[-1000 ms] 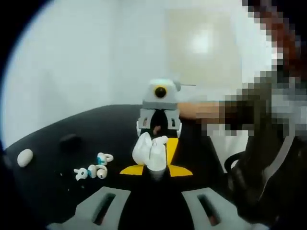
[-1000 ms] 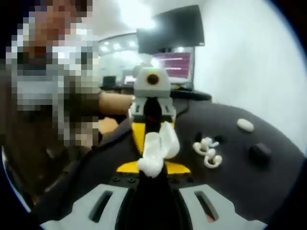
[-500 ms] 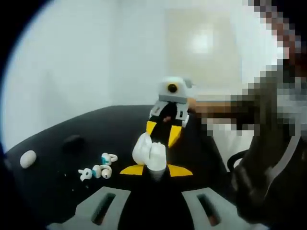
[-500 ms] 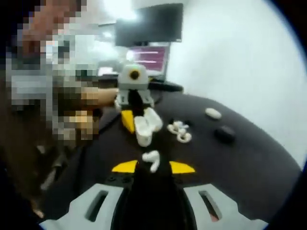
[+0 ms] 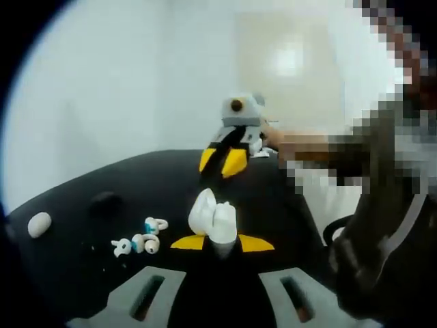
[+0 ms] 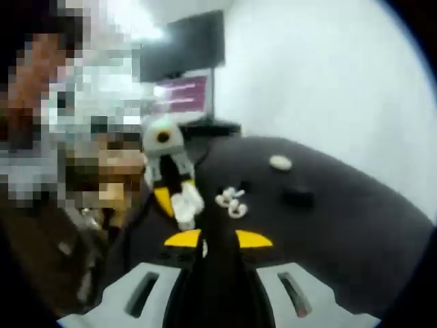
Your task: Pick up three earphones and place each one into its charging case using tactile feedback, ensure that each earphone is properly inserted and securely positioned inside the case.
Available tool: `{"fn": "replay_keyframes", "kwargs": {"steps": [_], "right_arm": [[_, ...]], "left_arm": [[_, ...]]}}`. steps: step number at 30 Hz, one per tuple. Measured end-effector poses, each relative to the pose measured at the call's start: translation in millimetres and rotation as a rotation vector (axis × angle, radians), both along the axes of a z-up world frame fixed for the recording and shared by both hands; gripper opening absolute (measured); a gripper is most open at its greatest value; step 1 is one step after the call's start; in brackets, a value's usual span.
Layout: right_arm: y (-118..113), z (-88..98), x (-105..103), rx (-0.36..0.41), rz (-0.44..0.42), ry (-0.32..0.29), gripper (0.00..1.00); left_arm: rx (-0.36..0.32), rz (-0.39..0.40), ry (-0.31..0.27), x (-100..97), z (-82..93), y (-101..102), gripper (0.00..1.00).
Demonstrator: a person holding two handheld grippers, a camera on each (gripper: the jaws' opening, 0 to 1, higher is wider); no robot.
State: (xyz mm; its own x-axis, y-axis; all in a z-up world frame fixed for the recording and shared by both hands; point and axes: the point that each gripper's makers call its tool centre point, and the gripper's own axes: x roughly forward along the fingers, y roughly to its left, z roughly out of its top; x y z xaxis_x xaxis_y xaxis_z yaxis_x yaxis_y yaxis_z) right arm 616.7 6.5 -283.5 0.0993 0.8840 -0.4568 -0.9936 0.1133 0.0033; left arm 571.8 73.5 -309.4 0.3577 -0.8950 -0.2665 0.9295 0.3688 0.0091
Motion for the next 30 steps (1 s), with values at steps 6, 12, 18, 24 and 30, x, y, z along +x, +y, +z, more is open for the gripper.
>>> {"fn": "replay_keyframes", "kwargs": {"steps": [6,12,18,24,30], "right_arm": [[14.4,-19.2,-26.7,-0.188,0.288,-0.116,0.20],[28.3,-15.5,-26.3,-0.169,0.354,-0.086,0.20],[21.3,-22.7,-34.3,-0.238,0.440,-0.016,0.20],[23.7,-24.4,-34.9,-0.261,0.507,-0.092,0.19],[24.9,-35.7,-42.6,-0.316,0.558,-0.088,0.17]], "left_arm": [[0.004,-0.005,-0.015,0.1,0.2,1.6,0.13],[0.002,-0.006,-0.012,-0.3,0.4,2.1,0.13],[0.004,-0.010,-0.020,-1.9,0.4,1.6,0.13],[0.004,-0.016,-0.026,-3.1,0.6,0.5,0.13],[0.002,-0.018,-0.025,-4.0,0.8,-0.6,0.13]]}}
